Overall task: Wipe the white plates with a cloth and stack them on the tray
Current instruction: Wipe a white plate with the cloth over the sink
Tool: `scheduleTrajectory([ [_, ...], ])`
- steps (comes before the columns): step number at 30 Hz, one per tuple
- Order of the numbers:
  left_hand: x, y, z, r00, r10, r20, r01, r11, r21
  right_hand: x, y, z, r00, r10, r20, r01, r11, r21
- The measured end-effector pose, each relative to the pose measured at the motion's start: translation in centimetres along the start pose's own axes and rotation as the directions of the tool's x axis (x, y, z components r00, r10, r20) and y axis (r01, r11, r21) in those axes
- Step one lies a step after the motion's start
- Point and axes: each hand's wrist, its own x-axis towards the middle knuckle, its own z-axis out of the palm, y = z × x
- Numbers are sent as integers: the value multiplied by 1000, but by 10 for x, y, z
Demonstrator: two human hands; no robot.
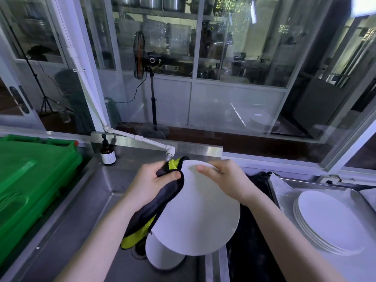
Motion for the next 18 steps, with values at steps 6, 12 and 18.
scheduleTrajectory([
  [6, -8, -10, 9, 903, -277, -328, 179, 937, -299, -9, 10, 13, 921, 269, -280, -128, 891, 435],
  [12, -9, -6, -3, 942, -187, -280, 129, 969, -211, -15, 13, 16, 944, 212, -254, -114, 930, 350],
  [18, -2, 6, -2, 1000, -26, -10, 27, 997, 70, -8, 0, 5, 999, 3, -46, -1, 999, 47],
])
